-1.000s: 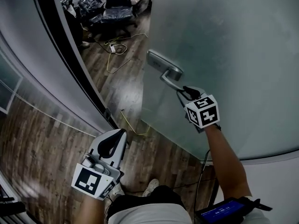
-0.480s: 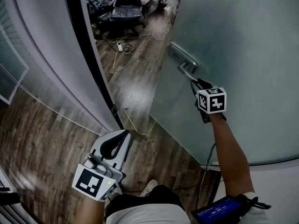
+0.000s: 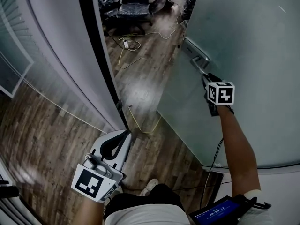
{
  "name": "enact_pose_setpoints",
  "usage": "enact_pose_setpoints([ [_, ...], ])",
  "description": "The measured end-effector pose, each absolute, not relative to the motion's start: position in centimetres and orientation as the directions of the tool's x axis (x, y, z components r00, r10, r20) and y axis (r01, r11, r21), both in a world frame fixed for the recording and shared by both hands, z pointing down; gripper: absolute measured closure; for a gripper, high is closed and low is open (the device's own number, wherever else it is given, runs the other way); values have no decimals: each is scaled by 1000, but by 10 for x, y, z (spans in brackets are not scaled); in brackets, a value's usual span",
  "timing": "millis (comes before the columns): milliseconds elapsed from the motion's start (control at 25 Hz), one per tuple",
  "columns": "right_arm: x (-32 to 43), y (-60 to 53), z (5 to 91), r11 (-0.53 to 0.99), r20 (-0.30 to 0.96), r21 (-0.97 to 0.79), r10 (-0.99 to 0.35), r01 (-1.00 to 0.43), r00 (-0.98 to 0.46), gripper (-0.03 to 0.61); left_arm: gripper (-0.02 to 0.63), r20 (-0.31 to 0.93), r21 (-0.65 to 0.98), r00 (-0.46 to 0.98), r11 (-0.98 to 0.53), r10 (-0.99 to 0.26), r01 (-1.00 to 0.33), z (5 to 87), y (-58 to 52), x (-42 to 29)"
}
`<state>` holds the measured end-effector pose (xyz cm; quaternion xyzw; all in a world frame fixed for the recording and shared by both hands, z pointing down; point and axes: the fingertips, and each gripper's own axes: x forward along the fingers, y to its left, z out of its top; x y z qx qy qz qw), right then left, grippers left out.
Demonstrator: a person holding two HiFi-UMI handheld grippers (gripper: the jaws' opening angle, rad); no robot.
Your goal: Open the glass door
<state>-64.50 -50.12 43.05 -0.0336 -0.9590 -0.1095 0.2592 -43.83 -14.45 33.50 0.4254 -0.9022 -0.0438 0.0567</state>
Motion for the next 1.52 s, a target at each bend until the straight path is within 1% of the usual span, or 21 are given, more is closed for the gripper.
enact_pose_setpoints([
  [160, -658, -508, 418, 969, 504, 219, -11, 116, -864, 460, 614, 64, 120, -638, 640, -768, -759, 322, -133, -446],
  [240, -659, -511, 414, 957, 502, 266, -36, 115, -864, 460, 614, 73, 128, -642, 645, -764, -753, 323, -128, -446],
  [320, -653, -515, 411, 944, 476, 314, -65, 101, -877, 459, 614, 76, 128, -644, 648, -761, -750, 326, -123, -444],
  [440, -630, -511, 396, 950, 404, 308, -82, 51, -911, 459, 614, 65, 124, -636, 639, -769, -759, 328, -118, -443],
  [600, -581, -472, 359, 959, 306, 279, -41, 48, -951, 460, 614, 46, 124, -607, 608, -793, -784, 322, -110, -440],
  [760, -520, -423, 325, 961, 237, 271, -14, 52, -971, 461, 614, 15, 119, -557, 554, -831, -824, 310, -97, -433],
  [920, -456, -376, 306, 966, 169, 258, -49, -4, -984, 510, 614, -7, 118, -498, 494, -867, -861, 306, -77, -420],
  [1040, -421, -341, 289, 965, 123, 257, -86, -52, -989, 529, 614, -16, 121, -451, 446, -892, -887, 299, -61, -416],
  [1120, -402, -318, 277, 965, 102, 251, -107, -78, -989, 552, 614, -17, 111, -420, 416, -907, -903, 294, -49, -412],
  [1320, -343, -259, 261, 968, 85, 226, -127, -105, -988, 554, 614, -22, 122, -349, 344, -937, -931, 288, -20, -392],
  [1400, -319, -236, 263, 971, 76, 219, -114, -95, -991, 572, 614, -20, 126, -325, 320, -946, -939, 296, -11, -382],
  [1520, -290, -211, 261, 973, 62, 219, -91, -75, -994, 575, 614, -16, 128, -301, 296, -954, -946, 301, -5, -371],
])
